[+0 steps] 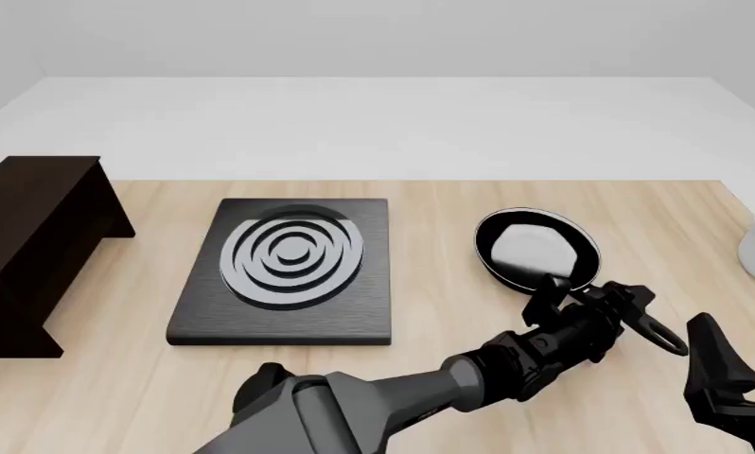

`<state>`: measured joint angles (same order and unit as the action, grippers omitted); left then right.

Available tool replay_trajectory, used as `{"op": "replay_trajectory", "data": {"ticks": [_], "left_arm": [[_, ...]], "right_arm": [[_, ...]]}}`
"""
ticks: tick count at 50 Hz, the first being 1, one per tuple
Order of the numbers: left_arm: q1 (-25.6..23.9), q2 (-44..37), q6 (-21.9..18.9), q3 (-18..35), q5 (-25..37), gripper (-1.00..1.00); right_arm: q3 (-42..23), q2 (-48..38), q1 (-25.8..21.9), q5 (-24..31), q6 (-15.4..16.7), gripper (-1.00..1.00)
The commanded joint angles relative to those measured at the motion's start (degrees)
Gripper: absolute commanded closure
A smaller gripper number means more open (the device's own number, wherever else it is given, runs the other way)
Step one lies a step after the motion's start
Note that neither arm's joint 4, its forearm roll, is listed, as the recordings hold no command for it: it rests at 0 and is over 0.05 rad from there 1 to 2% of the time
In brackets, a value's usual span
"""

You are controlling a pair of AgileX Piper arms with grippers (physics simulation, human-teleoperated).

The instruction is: Put the frying pan on top of the cabinet.

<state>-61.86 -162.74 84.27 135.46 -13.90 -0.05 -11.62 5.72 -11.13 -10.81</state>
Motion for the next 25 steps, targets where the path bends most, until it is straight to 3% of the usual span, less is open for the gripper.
{"op": "replay_trajectory", "data": {"ticks": [1,19,25], "left_arm": [[0.91,-5.16,-5.95,-1.12,1.54,-1.00],[0.17,-3.91,-5.41,-2.57,0.79,-1.00],[0.39,-5.46,-4.90,-0.01,1.77,-1.00]], "right_arm": [[0.04,0.04,0.01,-0.05,-0.13,-1.00],[0.04,-0.10,0.03,-0.08,-0.15,-1.00],[0.00,-0.30,0.22,-0.13,-0.31,-1.00]]}}
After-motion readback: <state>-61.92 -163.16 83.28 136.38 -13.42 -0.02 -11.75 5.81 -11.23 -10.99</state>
